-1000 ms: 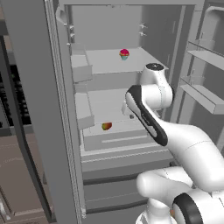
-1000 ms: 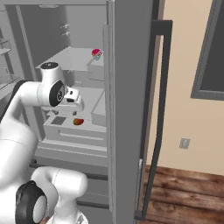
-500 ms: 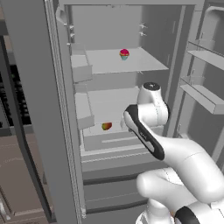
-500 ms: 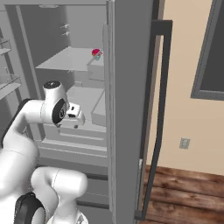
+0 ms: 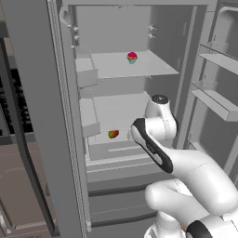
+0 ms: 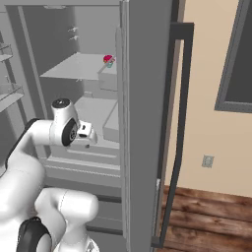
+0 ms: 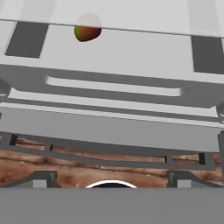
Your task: Fully open the fridge drawer.
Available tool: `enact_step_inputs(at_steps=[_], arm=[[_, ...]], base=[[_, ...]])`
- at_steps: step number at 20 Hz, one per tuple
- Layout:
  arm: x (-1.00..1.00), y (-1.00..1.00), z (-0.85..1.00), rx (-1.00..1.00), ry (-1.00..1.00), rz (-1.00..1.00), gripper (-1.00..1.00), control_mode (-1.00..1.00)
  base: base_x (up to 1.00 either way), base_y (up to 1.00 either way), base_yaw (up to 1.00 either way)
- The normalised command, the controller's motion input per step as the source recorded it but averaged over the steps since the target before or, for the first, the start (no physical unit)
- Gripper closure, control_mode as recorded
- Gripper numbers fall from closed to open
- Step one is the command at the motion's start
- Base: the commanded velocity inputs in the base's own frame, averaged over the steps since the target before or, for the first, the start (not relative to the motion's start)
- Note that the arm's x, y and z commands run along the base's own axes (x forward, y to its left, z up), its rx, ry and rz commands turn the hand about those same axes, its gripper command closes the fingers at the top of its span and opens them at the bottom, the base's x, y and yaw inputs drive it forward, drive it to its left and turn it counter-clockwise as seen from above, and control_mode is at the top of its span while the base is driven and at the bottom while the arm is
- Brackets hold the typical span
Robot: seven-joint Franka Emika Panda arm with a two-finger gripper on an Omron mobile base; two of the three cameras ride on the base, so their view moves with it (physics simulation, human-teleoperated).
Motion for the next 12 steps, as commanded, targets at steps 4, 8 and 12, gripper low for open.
enact_step_inputs(at_steps=[4,8,12], arm=[[0.24,0.0,-0.03,0.0,0.0,-0.02,-1.0,-1.0],[0.16,0.0,-0.04,0.0,-0.04,-0.02,-1.0,-1.0],[0.2,0.0,0.0,0.02,-0.02,0.0,-1.0,-1.0]], base=[[0.0,0.0,0.0],[0.0,0.0,0.0],[0.0,0.0,0.0]])
